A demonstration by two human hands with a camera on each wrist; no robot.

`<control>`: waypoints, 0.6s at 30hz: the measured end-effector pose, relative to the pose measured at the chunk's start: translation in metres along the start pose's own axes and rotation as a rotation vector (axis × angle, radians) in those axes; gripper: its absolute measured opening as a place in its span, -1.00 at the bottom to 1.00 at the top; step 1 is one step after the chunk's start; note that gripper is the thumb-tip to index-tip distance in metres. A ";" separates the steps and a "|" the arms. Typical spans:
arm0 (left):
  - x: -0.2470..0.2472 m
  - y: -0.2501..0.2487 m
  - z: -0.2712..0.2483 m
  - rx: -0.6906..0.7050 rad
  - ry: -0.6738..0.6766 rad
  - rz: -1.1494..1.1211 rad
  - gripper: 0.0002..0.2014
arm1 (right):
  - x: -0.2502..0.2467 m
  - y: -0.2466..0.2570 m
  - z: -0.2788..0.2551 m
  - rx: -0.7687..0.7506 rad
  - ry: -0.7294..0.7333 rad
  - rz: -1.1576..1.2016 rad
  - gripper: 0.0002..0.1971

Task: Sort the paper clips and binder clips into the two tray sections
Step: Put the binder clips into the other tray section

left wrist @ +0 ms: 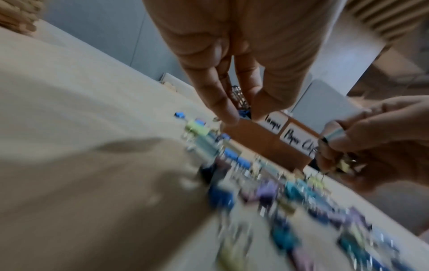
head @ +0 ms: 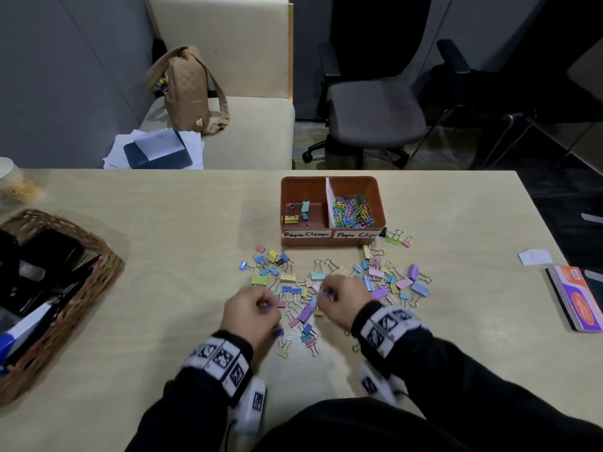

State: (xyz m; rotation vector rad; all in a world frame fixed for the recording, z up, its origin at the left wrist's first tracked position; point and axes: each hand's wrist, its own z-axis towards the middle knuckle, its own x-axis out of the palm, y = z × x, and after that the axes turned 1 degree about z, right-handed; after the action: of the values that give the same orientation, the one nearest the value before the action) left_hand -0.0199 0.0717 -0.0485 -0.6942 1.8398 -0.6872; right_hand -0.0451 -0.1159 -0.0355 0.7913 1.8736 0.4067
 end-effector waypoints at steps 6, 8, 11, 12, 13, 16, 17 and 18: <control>-0.023 -0.081 0.060 0.155 -0.134 -0.159 -0.89 | -0.061 0.051 0.064 -0.034 -0.282 0.212 -0.93; -0.021 -0.098 0.080 0.186 -0.177 -0.163 -0.92 | -0.069 0.056 0.081 -0.035 -0.333 0.179 -0.92; -0.014 -0.102 0.102 0.198 -0.189 -0.169 -0.93 | -0.070 0.054 0.091 -0.044 -0.293 0.153 -0.71; -0.013 -0.099 0.104 0.195 -0.179 -0.162 -0.91 | -0.069 0.052 0.090 -0.060 -0.294 0.154 -0.64; -0.012 -0.095 0.104 0.190 -0.172 -0.150 -0.89 | -0.068 0.050 0.086 -0.071 -0.303 0.167 -0.61; -0.012 -0.073 0.094 0.179 -0.157 -0.078 -0.89 | -0.058 0.033 0.067 -0.107 -0.290 0.197 -0.68; -0.012 -0.065 0.087 0.169 -0.140 -0.043 -0.91 | -0.052 0.026 0.058 -0.101 -0.246 0.168 -0.73; -0.011 -0.056 0.080 0.146 -0.105 -0.018 -0.91 | -0.044 0.017 0.052 -0.095 -0.197 0.121 -0.77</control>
State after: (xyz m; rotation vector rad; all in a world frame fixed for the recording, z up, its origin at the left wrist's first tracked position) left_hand 0.0667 0.0303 -0.0274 -0.6397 1.6710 -0.7744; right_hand 0.0192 -0.1374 -0.0175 0.8517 1.6172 0.4722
